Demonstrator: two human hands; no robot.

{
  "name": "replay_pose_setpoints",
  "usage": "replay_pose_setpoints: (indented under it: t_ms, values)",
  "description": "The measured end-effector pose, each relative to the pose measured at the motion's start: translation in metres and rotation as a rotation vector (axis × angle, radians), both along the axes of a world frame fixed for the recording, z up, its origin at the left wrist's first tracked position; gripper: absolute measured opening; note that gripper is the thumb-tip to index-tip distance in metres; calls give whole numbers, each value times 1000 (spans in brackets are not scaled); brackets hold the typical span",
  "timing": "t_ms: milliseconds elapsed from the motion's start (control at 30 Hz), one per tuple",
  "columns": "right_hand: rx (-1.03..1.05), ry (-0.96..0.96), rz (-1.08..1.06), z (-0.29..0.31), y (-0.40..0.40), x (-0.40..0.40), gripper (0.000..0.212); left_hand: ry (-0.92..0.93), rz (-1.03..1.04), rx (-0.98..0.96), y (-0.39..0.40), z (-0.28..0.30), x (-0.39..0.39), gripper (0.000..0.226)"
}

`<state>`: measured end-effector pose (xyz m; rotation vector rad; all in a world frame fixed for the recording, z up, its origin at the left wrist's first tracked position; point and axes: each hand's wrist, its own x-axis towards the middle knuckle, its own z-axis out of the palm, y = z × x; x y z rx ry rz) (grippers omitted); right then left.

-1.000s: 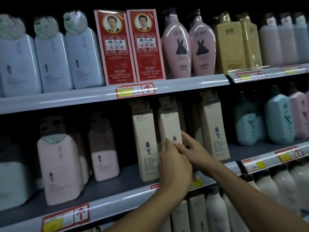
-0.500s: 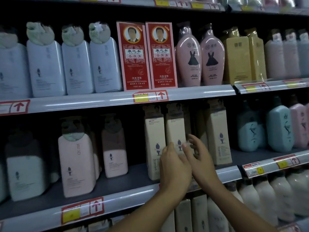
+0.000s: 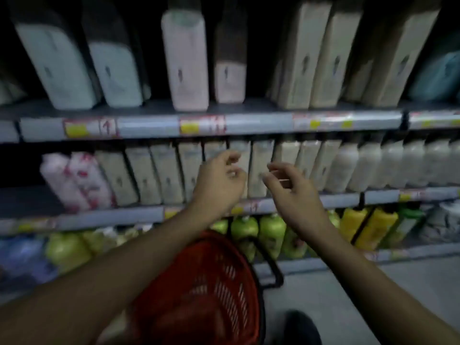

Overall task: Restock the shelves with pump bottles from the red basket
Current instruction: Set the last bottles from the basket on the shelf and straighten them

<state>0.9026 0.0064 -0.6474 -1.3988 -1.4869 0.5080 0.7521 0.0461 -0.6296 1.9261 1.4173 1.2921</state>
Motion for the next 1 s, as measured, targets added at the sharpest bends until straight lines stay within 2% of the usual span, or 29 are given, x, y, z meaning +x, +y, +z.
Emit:
replay_pose_setpoints:
  t_ms: [133,233,300,367,500,567,633,733,767,833,1000]
  values:
    - [-381,-263,253,-122,-39,-73,32,181,152,-203,-49,-128,-138,25]
    - [-583,-429,489,-186,-56,-128,34,478,241,-537,-76,-204,-224,49]
    - [-620,-526,614,-213,-59,-162,37,662,191,-747,-84,-221,-250,61]
    - [-661,-577,736,-231,-61,-198,46,699,183,-802,-86,-224,-264,48]
    - [-656,-622,818,-266,-49,-272,78,807,206,-914,-91,-235,-292,30]
    - [-646,-533,767,-288,-38,-302,79,838,184,-975,-96,-246,-305,42]
    - [-526,-501,689,-310,-30,-318,74,800,152,-1011,-100,-250,-313,49]
    - [-273,-773,599,-330,-18,-318,76,764,91,-980,-105,-249,-326,44]
    - [-246,-808,606,-335,-13,-315,76,757,75,-956,-108,-250,-331,41]
    - [-275,-723,669,-343,-6,-311,71,731,52,-912,-113,-255,-338,35]
    - [-272,-531,752,-344,0,-315,25,690,14,-886,-122,-263,-341,35]
